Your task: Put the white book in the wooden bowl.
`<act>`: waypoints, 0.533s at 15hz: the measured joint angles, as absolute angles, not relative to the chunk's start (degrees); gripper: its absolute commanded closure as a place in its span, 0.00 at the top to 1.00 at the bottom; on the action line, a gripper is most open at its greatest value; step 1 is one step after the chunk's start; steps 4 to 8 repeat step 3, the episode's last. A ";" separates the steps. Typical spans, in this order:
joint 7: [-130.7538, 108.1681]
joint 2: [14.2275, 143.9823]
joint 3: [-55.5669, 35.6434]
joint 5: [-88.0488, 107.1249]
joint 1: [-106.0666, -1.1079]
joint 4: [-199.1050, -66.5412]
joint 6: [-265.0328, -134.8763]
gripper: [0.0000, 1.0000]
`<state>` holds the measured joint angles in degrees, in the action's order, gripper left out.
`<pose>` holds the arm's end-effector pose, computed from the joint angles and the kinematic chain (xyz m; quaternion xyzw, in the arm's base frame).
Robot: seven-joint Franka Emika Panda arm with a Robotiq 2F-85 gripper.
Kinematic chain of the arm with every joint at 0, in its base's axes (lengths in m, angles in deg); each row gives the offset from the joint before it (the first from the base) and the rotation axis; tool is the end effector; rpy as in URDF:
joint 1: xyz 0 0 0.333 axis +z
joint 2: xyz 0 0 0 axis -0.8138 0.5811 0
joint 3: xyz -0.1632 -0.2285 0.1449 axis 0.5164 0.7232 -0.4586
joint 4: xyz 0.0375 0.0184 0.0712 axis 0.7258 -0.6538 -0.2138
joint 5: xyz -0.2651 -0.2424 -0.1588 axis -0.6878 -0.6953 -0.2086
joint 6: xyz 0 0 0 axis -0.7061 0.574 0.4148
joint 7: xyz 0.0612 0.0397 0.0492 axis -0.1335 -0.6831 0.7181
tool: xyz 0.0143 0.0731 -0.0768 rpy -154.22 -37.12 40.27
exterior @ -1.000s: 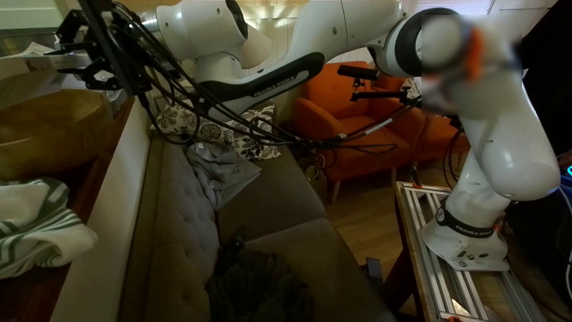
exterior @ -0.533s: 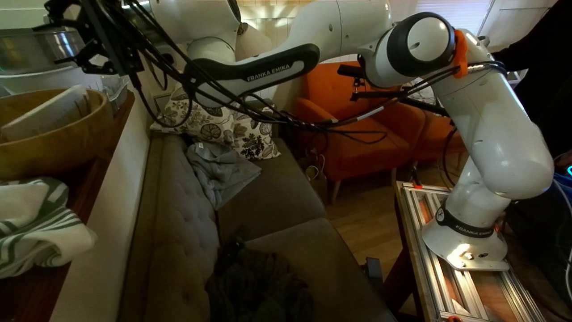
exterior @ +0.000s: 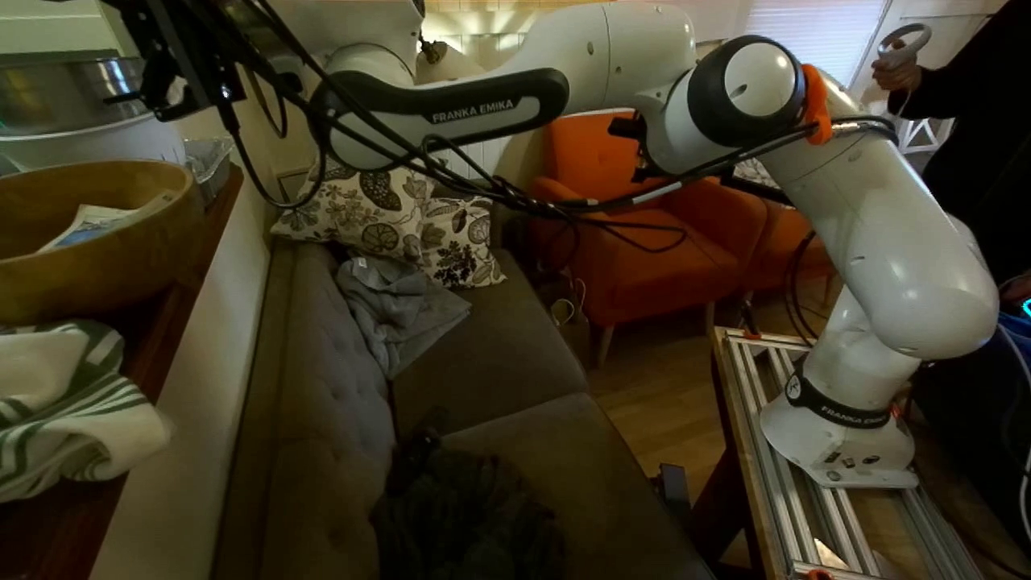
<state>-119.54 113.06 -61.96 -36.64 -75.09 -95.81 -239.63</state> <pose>0.7751 0.0825 0.6026 -0.5712 0.5032 -0.3512 0.5452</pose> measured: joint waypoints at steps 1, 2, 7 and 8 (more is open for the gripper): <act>-118.89 112.45 -60.08 -36.08 -73.98 -94.62 -238.65 1.00; -119.04 111.72 -58.73 -36.40 -73.00 -93.44 -237.37 1.00; -119.04 110.64 -57.30 -36.76 -72.01 -92.56 -236.24 1.00; -119.04 110.64 -57.30 -36.76 -72.01 -92.56 -236.24 1.00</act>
